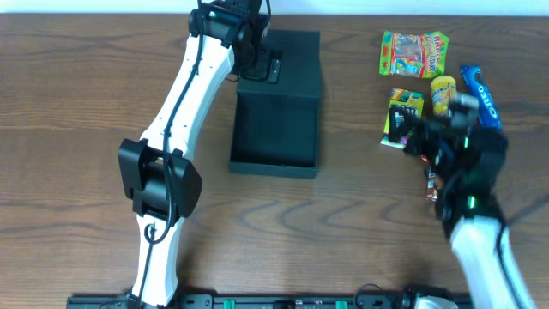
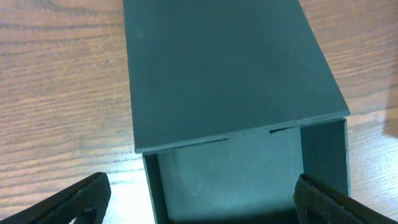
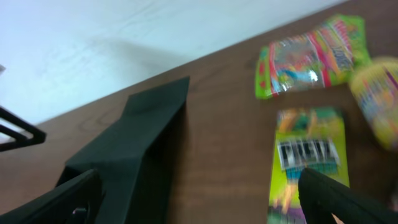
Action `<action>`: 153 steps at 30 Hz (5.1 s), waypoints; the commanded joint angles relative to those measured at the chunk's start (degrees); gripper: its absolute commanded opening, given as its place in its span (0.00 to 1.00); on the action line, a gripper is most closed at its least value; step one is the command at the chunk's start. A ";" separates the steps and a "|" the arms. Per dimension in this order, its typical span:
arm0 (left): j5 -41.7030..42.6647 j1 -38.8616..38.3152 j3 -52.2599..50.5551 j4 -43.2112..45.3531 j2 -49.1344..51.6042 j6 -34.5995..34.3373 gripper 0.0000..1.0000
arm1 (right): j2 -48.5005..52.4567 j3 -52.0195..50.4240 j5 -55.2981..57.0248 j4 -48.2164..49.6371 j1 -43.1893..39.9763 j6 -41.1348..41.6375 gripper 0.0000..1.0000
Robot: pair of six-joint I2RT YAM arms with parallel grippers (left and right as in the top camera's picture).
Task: Pack container
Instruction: 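Reach the right gripper to the green gummy-worm bag, then grasp the green gummy-worm bag with the right gripper and lift, then carry the gummy bag left and lower it into the box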
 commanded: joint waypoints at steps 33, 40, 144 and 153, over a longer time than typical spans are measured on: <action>-0.02 0.35 0.90 -1.22 0.33 -0.50 0.95 | 65.96 89.11 16.28 -56.57 -4.39 -13.79 0.99; -0.02 0.35 0.90 -1.46 0.33 -0.50 0.95 | 66.95 88.87 15.67 -51.25 -4.59 -13.86 0.99; -1.09 22.47 2.19 -4.15 -3.43 2.75 0.95 | 59.06 84.94 -11.58 -80.70 34.42 -69.79 0.01; -1.09 22.47 2.19 -4.15 -3.43 2.78 0.95 | 59.21 84.85 -12.48 -80.06 32.22 -70.66 0.01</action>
